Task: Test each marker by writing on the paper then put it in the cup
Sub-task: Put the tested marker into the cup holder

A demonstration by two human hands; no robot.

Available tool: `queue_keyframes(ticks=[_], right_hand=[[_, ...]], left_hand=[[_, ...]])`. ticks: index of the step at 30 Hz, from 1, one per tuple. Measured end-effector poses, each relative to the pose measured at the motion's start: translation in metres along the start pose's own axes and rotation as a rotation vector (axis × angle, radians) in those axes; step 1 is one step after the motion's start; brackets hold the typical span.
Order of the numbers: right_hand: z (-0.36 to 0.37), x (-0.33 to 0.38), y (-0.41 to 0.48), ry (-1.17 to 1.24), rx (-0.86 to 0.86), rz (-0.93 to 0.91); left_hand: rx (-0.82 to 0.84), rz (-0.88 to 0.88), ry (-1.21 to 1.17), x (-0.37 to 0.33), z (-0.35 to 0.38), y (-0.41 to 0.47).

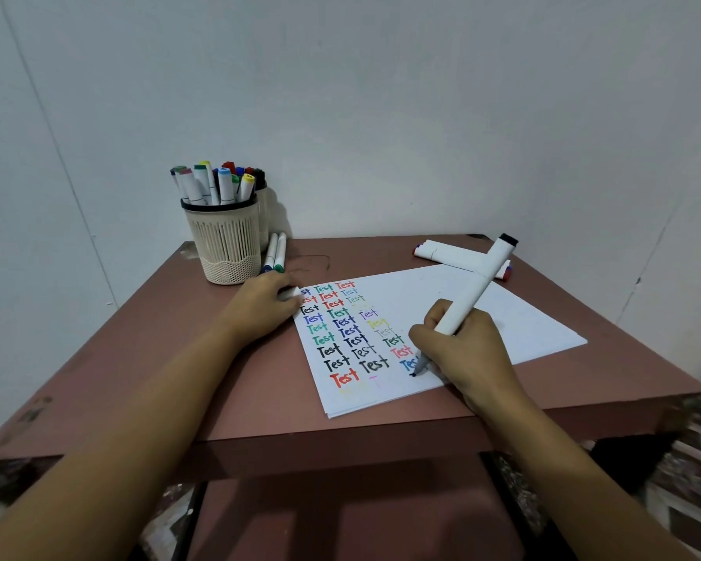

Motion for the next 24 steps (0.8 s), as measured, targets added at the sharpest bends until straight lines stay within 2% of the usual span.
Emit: queue_keyframes(ticks=[4,8,14,24], right_hand=[[-0.0008,0.0007,0.0007,-0.002,0.011,-0.01],[-0.003,-0.0014,-0.0003,0.095,-0.076,0.015],[-0.0005,-0.0008,0.0018,-0.046,-0.063,-0.043],[-0.0016,0.0002,0.0007,-0.062,-0.061,-0.031]], left_hand=[[0.0,0.001,-0.006,0.0002,-0.0003,-0.0003],[0.008,-0.005,-0.007,0.0019,-0.0002,0.0011],[-0.01,0.013,-0.026,-0.0011,-0.001,-0.0008],[-0.012,0.021,-0.017,-0.0035,-0.0016,-0.0024]])
Point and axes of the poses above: each hand's wrist, its own y-axis towards the middle knuckle, its own z-axis out of the palm, x = y × z, the point moved 2 cm from there along y, towards the middle knuckle, and after that the axes turned 8 degrees about -y, right-handed, at the moved point
